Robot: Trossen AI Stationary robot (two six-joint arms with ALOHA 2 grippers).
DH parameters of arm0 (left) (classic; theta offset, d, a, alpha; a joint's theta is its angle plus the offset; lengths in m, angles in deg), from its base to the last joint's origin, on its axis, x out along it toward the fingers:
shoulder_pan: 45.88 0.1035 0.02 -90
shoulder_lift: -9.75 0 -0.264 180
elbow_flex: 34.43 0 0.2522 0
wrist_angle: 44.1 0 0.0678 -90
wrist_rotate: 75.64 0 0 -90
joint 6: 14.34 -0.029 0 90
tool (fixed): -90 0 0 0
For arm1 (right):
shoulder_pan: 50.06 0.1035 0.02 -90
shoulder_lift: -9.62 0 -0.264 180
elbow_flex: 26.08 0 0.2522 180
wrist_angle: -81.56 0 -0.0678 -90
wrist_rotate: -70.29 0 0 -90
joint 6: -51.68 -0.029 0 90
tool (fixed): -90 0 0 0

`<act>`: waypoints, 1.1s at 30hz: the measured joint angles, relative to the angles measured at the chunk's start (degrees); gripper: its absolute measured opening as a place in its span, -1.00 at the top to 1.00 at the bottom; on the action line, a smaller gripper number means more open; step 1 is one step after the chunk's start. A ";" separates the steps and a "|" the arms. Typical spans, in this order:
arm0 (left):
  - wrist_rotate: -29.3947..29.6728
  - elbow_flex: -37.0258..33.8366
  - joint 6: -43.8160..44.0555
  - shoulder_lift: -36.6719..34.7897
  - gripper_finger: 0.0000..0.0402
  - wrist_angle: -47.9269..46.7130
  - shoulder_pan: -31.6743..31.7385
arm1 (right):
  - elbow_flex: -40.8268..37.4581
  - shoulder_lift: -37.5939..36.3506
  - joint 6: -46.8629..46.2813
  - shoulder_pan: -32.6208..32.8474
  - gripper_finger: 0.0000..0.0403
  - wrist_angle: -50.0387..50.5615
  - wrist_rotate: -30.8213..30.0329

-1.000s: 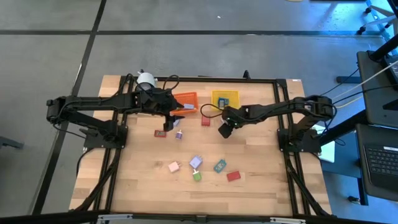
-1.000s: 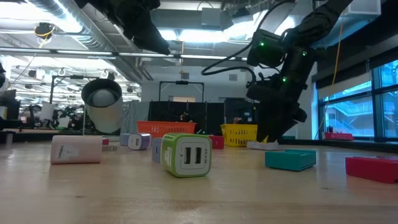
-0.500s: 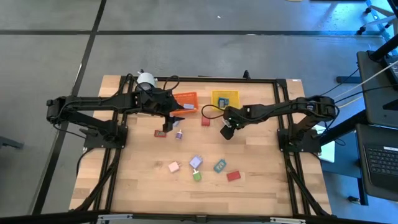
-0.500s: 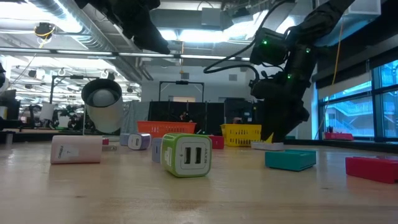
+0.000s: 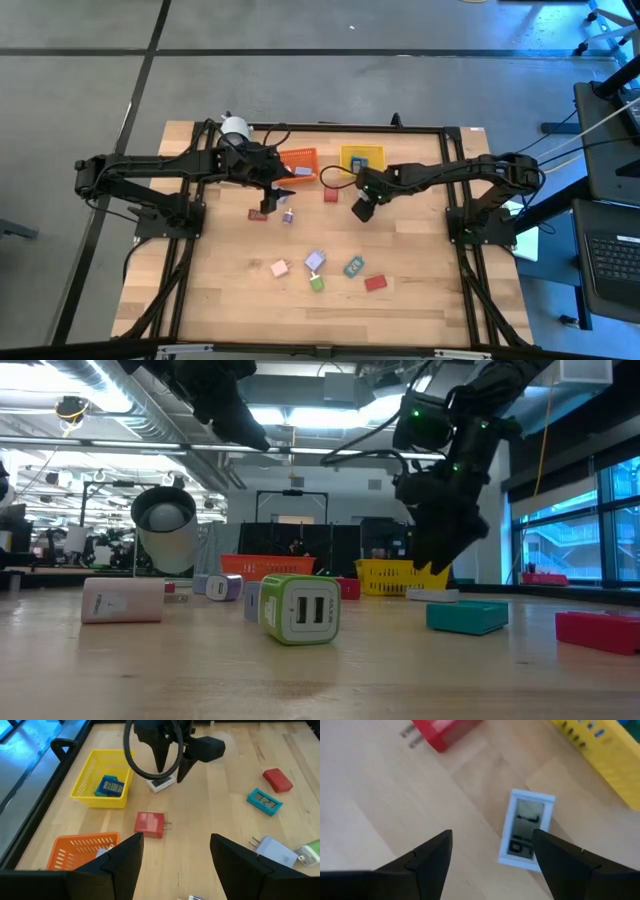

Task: Pick & Place Office items
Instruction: Put the white digital clock into the yellow bin

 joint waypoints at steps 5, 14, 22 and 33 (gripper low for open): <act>0.00 0.00 0.06 0.00 -0.12 0.02 0.00 | -0.02 0.00 0.04 -0.32 -0.36 2.62 -2.53; 0.00 0.00 0.48 0.00 -0.12 0.02 0.00 | -0.02 -0.02 0.06 -0.97 -0.36 2.66 -2.62; -0.02 0.00 0.60 0.00 -0.12 0.02 0.00 | -0.02 1.11 0.02 -0.96 -0.36 2.66 -2.03; -0.04 0.00 0.60 0.00 -0.12 0.02 0.00 | -0.36 2.12 -0.17 -1.38 -0.36 1.25 -1.99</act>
